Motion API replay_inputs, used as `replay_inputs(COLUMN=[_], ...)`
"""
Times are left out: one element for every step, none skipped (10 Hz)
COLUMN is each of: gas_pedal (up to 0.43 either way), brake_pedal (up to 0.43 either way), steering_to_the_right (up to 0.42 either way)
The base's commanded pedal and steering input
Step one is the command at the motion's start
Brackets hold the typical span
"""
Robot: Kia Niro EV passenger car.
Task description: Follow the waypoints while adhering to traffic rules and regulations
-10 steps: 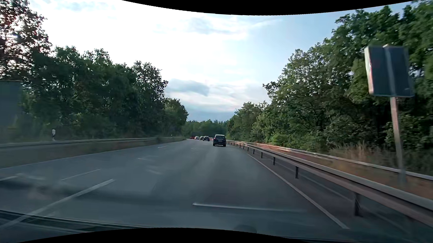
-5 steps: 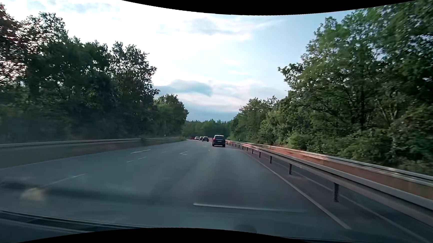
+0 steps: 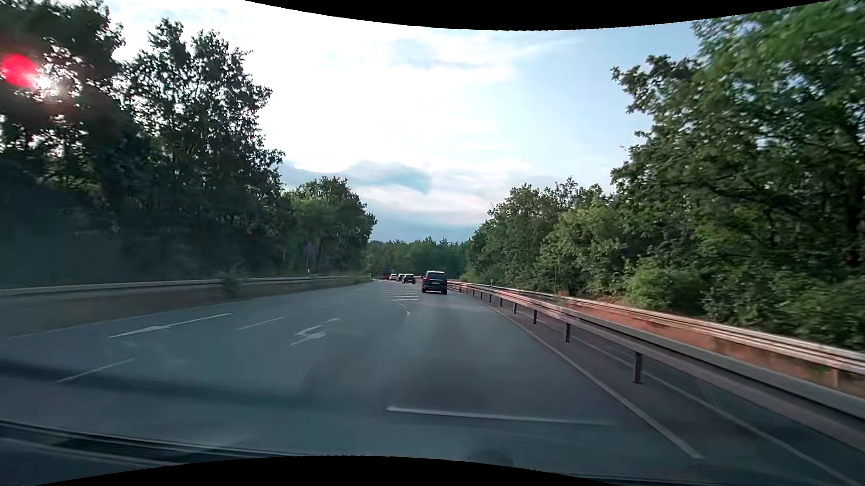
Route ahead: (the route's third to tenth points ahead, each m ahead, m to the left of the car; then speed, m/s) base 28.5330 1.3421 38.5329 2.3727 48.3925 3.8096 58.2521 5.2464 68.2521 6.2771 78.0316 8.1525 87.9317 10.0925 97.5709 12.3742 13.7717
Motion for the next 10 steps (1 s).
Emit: replay_inputs(gas_pedal=[0.047, 0.047, 0.047, 0.047, 0.047, 0.059, 0.059, 0.059, 0.059, 0.059], brake_pedal=[0.0, 0.0, 0.0, 0.0, 0.0, 0.0, 0.0, 0.0, 0.0, 0.0], steering_to_the_right=[-0.013, -0.013, -0.013, -0.014, -0.014, -0.014, -0.014, -0.014, -0.015, -0.015])
